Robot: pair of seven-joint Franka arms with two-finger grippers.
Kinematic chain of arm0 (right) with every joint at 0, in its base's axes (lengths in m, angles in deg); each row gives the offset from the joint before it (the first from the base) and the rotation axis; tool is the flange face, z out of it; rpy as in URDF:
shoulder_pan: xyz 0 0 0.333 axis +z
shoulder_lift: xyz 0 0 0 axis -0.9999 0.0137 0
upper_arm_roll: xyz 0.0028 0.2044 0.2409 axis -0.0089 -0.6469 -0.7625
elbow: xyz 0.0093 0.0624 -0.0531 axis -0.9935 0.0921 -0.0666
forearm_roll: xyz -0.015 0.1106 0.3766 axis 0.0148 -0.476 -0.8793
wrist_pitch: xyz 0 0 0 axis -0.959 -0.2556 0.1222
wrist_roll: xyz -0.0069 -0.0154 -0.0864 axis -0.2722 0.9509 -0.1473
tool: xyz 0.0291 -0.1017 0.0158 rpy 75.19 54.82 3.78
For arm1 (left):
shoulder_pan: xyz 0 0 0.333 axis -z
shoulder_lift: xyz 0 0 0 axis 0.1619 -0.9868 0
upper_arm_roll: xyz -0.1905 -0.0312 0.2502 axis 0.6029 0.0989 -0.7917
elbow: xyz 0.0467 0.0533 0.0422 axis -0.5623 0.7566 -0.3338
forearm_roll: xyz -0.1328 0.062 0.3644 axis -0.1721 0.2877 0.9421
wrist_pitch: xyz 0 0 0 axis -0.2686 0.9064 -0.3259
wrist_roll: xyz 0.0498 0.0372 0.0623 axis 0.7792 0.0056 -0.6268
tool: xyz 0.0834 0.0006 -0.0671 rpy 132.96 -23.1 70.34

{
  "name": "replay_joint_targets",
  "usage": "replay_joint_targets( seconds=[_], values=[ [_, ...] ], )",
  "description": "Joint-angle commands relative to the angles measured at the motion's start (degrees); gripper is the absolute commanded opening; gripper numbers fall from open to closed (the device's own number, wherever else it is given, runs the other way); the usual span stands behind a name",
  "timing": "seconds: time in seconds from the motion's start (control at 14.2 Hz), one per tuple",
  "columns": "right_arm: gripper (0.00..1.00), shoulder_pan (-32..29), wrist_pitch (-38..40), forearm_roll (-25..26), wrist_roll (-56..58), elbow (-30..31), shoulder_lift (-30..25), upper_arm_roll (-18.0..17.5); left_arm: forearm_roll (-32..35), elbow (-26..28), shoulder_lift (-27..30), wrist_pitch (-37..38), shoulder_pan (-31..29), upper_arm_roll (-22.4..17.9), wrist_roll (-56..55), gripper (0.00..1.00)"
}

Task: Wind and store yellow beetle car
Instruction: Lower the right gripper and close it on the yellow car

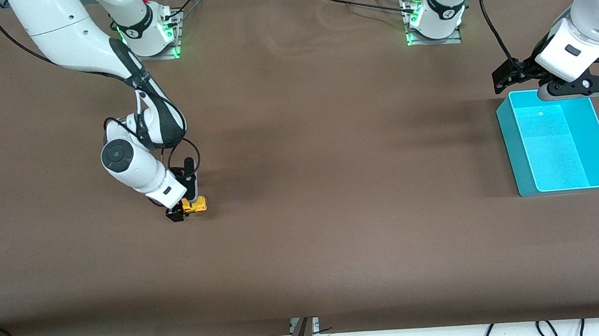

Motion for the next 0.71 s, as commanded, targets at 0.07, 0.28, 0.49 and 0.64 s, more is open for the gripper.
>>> replay_joint_targets(
  seconds=[0.07,0.28,0.49,0.64],
  values=[
    [0.91,-0.9,-0.4,-0.1,1.6,-0.9,0.8,-0.5,-0.8,-1.0,0.3,1.3,-0.5,0.2,0.2,1.00],
    [0.63,-0.8,-0.4,-0.2,1.8,-0.9,0.8,-0.5,-0.9,-1.0,0.3,1.3,-0.5,0.2,0.2,1.00],
    [0.44,-0.8,-0.2,-0.2,1.5,-0.9,0.8,-0.5,-0.9,-1.0,0.2,1.2,-0.5,0.2,0.2,1.00],
    [0.44,-0.6,0.2,-0.3,0.7,-0.9,0.6,-0.5,-0.9,-0.9,0.2,1.2,-0.5,0.2,0.2,1.00]
  ],
)
